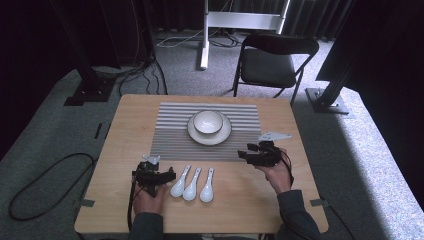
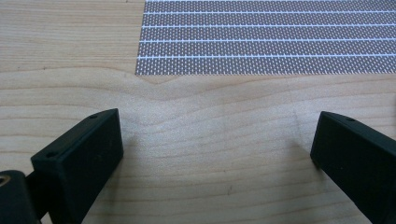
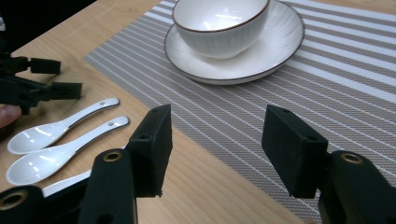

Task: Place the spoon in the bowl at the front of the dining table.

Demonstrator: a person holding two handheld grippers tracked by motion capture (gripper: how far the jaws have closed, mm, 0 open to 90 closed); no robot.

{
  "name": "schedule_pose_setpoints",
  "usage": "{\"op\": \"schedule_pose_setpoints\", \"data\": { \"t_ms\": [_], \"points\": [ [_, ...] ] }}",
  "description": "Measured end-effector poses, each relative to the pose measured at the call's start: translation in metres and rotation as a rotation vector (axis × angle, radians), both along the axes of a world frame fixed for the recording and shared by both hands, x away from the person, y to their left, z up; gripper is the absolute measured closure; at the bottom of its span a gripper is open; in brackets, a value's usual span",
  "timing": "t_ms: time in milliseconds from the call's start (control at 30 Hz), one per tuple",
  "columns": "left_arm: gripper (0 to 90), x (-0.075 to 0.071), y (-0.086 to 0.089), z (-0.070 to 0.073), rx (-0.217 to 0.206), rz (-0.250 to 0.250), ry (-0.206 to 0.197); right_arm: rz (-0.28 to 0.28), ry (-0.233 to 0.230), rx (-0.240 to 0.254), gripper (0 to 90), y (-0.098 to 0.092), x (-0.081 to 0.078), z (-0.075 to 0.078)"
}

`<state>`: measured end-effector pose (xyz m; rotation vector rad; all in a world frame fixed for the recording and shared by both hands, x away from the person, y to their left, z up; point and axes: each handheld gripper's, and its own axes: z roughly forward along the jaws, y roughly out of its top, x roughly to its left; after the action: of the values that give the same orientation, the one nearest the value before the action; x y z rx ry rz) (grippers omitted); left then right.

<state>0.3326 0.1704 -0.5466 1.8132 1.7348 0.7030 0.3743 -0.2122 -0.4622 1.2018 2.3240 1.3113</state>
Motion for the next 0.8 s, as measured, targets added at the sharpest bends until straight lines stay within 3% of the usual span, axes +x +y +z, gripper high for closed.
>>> {"op": "schedule_pose_setpoints", "data": {
  "t_ms": [300,500,800],
  "points": [
    [2.6,0.0,0.0,0.0,0.002,-0.001,0.001,0.031,-0.003,-0.031,42.9,0.008,-0.002,-0.001],
    [2.6,0.0,0.0,0.0,0.0,0.0,0.0,0.03,-0.007,-0.021,42.8,0.014,-0.004,-0.001],
    [2.7,0.0,0.0,0.0,0.0,0.0,0.0,0.09,-0.008,-0.047,41.4,0.037,-0.01,-0.006]
  ]
}}
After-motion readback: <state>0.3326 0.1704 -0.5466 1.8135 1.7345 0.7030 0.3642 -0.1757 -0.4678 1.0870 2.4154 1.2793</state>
